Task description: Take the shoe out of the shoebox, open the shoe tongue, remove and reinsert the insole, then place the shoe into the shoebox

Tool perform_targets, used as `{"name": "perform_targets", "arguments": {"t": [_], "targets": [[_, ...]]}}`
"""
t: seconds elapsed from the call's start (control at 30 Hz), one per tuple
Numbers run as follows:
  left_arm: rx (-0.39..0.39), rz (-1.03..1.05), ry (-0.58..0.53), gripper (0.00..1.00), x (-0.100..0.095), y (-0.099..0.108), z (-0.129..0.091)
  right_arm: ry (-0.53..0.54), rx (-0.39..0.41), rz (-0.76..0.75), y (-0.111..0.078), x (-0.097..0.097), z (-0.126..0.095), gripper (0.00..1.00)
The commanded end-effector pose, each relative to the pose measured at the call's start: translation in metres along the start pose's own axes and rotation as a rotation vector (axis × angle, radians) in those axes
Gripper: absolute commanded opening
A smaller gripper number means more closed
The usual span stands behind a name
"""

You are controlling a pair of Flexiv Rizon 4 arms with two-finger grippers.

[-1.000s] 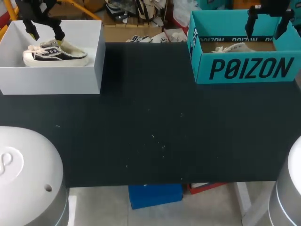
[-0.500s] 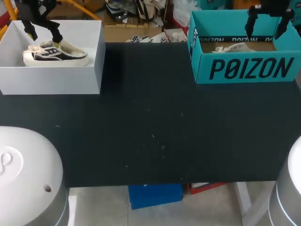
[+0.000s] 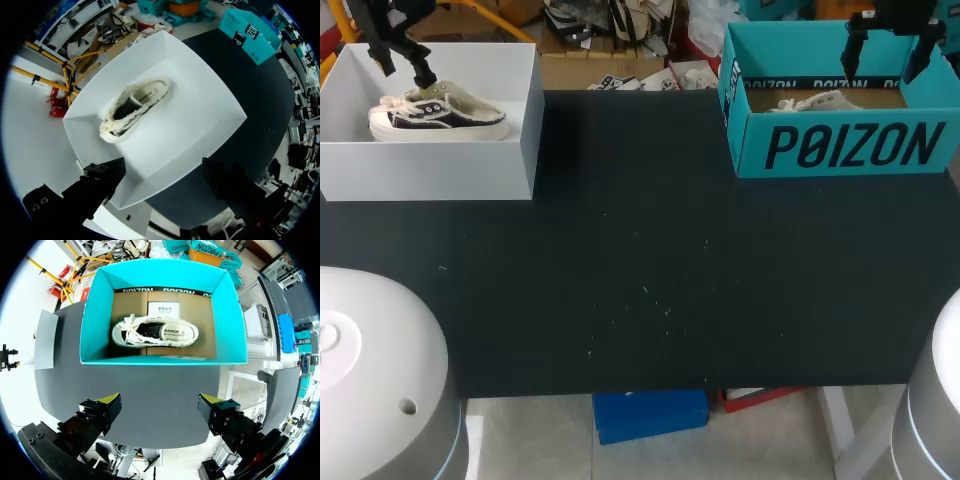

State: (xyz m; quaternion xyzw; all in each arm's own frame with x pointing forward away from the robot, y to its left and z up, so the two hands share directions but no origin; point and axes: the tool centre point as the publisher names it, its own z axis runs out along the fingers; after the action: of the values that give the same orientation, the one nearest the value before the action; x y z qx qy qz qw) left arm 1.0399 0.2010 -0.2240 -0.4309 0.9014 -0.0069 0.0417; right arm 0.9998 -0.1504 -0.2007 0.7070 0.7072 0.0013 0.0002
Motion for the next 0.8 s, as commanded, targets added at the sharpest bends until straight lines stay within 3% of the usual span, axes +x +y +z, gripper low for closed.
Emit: {"name": "perform_targets", "arguments": {"t": [0.03, 0.53, 0.63, 0.7, 0.8], "targets": [[-0.024, 0.280, 0.012, 1.00, -0.021, -0.012, 0.010, 0.000, 0.001, 0.000, 0.000, 0.000, 0.000, 1.00], [0.095, 0.796, 0.090, 1.00, -0.071, -0.038, 0.039, 0.000, 0.001, 0.000, 0.000, 0.000, 0.000, 1.00], [0.103, 0.849, 0.097, 0.77, -0.076, -0.044, 0.045, 0.000, 0.001, 0.000, 0.000, 0.000, 0.000, 1.00], [0.104, 0.889, 0.086, 0.49, -0.079, -0.047, 0.050, 0.000, 0.001, 0.000, 0.000, 0.000, 0.000, 1.00], [0.088, 0.929, 0.087, 0.46, -0.080, -0.046, 0.059, 0.000, 0.001, 0.000, 0.000, 0.000, 0.000, 1.00]]}}
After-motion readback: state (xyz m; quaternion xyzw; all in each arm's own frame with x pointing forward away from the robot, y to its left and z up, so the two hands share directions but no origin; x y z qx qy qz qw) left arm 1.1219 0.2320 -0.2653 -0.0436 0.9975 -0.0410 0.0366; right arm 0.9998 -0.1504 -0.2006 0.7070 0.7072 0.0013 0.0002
